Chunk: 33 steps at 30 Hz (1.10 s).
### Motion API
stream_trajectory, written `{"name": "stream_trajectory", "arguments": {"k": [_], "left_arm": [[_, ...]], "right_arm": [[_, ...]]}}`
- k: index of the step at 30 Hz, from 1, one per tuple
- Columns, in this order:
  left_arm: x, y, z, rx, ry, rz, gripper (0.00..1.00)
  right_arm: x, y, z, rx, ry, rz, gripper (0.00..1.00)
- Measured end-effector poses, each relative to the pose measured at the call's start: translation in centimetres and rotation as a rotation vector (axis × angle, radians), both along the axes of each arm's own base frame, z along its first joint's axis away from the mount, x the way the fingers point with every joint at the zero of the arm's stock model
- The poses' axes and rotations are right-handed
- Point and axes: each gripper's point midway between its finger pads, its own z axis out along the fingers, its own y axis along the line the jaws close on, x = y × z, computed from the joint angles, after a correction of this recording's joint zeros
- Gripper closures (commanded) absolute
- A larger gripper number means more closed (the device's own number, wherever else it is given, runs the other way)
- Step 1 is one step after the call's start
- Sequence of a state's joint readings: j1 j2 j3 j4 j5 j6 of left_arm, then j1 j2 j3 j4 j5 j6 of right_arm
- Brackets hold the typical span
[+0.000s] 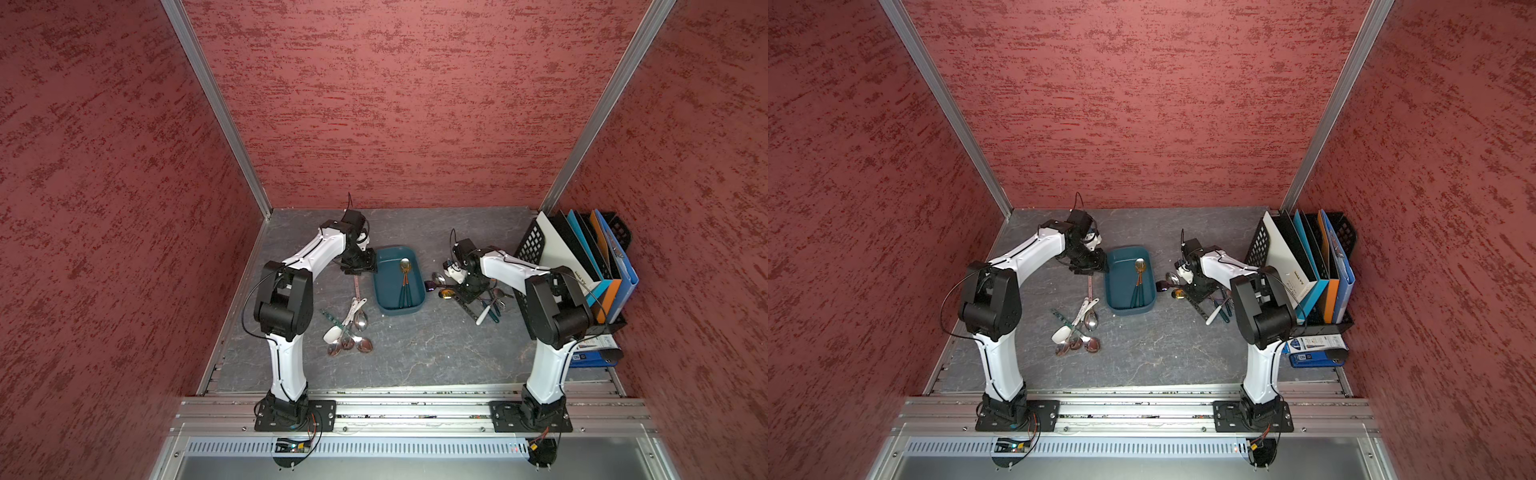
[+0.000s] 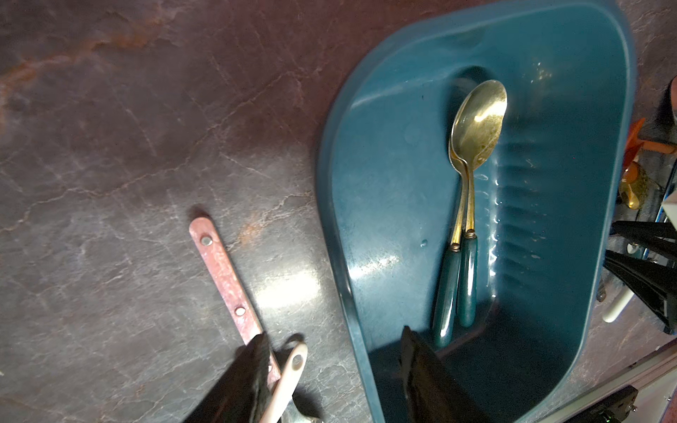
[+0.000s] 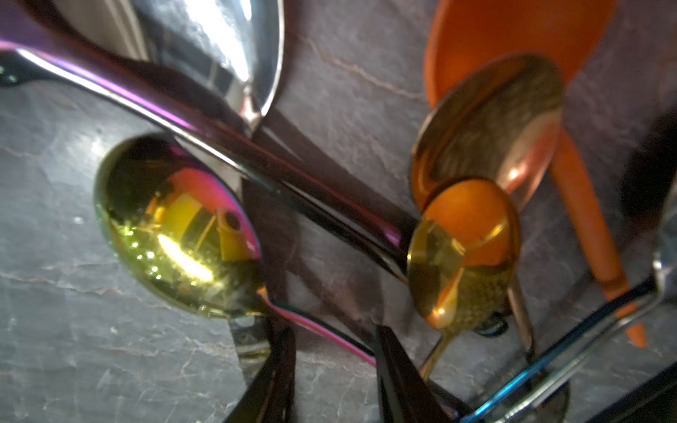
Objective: Put the spoon into the storage box
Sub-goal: Pick up the spoon from the center of the board.
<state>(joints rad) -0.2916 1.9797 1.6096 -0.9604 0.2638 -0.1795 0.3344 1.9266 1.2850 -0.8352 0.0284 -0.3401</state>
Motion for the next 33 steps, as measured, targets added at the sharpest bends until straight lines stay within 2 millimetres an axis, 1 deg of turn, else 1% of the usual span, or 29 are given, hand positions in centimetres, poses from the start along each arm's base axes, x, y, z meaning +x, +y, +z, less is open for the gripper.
{"name": "stream_trajectory", "arguments": {"k": [3, 5, 7, 14, 18, 23, 26, 29, 33], "left_arm": [[-0.03, 0.01, 0.02, 0.0, -0.001, 0.0, 0.4], [-0.11, 0.05, 0.03, -0.001, 0.0, 0.003, 0.39], [-0.2, 0.08, 0.08, -0.001, 0.0, 0.005, 0.39], [-0.21, 0.11, 0.09, -0.003, -0.005, 0.007, 0.39], [-0.08, 0.18, 0.12, -0.004, -0.009, 0.01, 0.39], [-0.04, 0.32, 0.04, -0.004, -0.009, 0.013, 0.39], [-0.11, 0.36, -0.07, -0.003, -0.006, 0.013, 0.39], [-0.1, 0.37, -0.07, -0.003, -0.006, 0.014, 0.39], [-0.03, 0.35, -0.05, -0.004, -0.009, 0.014, 0.39]], "right_arm": [[-0.14, 0.39, -0.08, 0.03, 0.012, 0.0, 0.72], [-0.2, 0.55, -0.12, 0.041, 0.018, 0.0, 0.73], [-0.14, 0.54, -0.13, 0.045, 0.019, -0.002, 0.77], [-0.02, 0.46, -0.14, 0.044, 0.026, 0.006, 0.82], [0.02, 0.45, -0.14, 0.04, 0.038, 0.005, 0.81], [-0.13, 0.72, -0.16, 0.047, 0.05, 0.007, 0.71], [-0.27, 0.94, -0.18, 0.046, 0.059, 0.011, 0.67], [-0.28, 0.99, -0.19, 0.044, 0.064, 0.012, 0.67], [-0.15, 1.01, -0.18, 0.038, 0.077, 0.013, 0.73]]}}
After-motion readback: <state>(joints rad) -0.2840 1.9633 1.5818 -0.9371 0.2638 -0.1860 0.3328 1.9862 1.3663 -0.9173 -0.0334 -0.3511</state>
